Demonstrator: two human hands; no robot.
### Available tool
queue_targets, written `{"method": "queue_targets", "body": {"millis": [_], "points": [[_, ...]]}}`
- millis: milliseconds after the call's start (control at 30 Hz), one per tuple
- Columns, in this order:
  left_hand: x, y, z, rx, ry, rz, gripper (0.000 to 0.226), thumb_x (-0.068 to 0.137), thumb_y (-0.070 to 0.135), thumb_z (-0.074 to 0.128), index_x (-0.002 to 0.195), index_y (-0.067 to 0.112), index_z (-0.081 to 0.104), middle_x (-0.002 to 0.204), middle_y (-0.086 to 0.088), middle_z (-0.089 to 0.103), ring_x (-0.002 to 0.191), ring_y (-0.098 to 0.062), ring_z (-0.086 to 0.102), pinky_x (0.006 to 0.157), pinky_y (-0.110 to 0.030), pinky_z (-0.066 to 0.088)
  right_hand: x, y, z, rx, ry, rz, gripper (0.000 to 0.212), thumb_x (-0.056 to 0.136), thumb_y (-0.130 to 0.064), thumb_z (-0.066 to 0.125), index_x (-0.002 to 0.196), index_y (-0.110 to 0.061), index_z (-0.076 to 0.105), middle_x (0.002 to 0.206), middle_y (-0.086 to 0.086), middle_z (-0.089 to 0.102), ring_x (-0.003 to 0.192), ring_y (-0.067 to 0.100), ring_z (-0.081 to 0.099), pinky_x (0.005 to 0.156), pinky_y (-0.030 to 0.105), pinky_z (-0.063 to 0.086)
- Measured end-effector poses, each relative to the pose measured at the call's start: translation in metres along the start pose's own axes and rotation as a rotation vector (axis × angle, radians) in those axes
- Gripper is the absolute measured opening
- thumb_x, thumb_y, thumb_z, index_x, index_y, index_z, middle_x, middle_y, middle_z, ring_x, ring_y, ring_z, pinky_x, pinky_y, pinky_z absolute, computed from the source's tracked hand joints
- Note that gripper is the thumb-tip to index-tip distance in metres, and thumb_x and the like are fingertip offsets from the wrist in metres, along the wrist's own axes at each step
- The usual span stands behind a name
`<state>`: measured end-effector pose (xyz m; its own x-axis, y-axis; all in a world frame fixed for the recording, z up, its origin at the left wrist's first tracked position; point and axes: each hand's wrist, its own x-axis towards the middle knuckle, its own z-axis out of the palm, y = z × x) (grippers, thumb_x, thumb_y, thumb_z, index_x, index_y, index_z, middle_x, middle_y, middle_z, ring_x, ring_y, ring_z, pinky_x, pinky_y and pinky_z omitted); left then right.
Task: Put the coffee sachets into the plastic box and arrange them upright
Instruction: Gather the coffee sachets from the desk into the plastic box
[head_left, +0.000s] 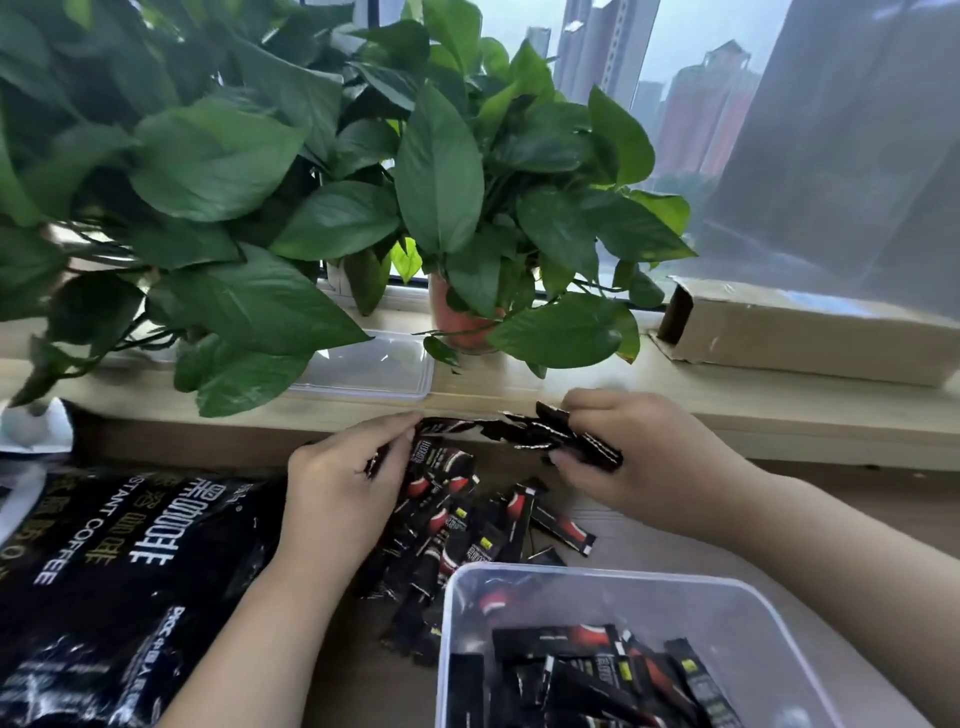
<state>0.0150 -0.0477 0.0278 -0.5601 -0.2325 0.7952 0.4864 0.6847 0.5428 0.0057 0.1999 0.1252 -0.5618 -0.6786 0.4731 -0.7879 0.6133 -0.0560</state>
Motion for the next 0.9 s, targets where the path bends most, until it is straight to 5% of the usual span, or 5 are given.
{"method": "queue_targets", "body": {"millis": [200, 333, 433, 667, 900], "points": [[-0.004, 0.037, -0.017, -0.111, 0.078, -0.089, 0.02, 0.089, 0.005, 0.073, 0.108, 0.008, 0.077, 0.1, 0.008, 0.072, 0.083, 0.032, 0.055, 0.08, 0.003, 0.041, -0.043, -0.046, -0.064, 0.082, -0.164, 0.073, 0.026, 0.084, -0.022, 0.065, 0.064, -0.03, 0.05, 0.071, -0.021, 0.051, 0.06, -0.003, 0.046, 0.058, 0.008, 0.034], [-0.01, 0.076, -0.044, -0.215, 0.074, -0.092, 0.019, 0.091, 0.022, 0.07, 0.11, 0.023, 0.073, 0.089, 0.052, 0.061, 0.088, 0.028, 0.06, 0.08, 0.001, 0.042, -0.08, -0.067, -0.074, -0.048, -0.514, 0.168, 0.019, 0.085, -0.03, 0.059, 0.068, -0.021, 0.055, 0.073, -0.011, 0.053, 0.063, 0.007, 0.049, 0.06, 0.029, 0.044], [-0.02, 0.105, -0.059, -0.22, -0.018, 0.072, 0.02, 0.09, 0.015, 0.07, 0.108, 0.023, 0.07, 0.101, 0.039, 0.063, 0.094, 0.028, 0.059, 0.083, 0.0, 0.044, -0.094, -0.075, -0.057, -0.199, -0.651, 0.235, 0.023, 0.091, -0.04, 0.052, 0.086, -0.021, 0.063, 0.088, -0.007, 0.06, 0.083, 0.016, 0.056, 0.075, 0.037, 0.049], [-0.053, 0.121, -0.055, -0.156, -0.278, 0.174, 0.017, 0.083, 0.005, 0.079, 0.1, 0.01, 0.081, 0.1, 0.017, 0.071, 0.097, 0.012, 0.066, 0.085, -0.001, 0.046, -0.109, -0.072, -0.042, 0.033, -0.614, 0.419, 0.072, 0.066, -0.068, 0.075, 0.119, -0.02, 0.066, 0.104, -0.01, 0.063, 0.085, 0.004, 0.057, 0.08, 0.027, 0.052], [-0.057, 0.13, -0.064, -0.265, -0.882, -0.04, 0.041, 0.074, 0.031, 0.089, 0.112, 0.034, 0.075, 0.103, 0.032, 0.074, 0.097, 0.015, 0.067, 0.085, -0.004, 0.048, -0.142, -0.062, -0.06, 0.153, -0.349, 0.51, 0.045, 0.084, -0.067, 0.051, 0.098, -0.031, 0.074, 0.079, -0.016, 0.066, 0.078, 0.005, 0.061, 0.072, 0.031, 0.052]]}}
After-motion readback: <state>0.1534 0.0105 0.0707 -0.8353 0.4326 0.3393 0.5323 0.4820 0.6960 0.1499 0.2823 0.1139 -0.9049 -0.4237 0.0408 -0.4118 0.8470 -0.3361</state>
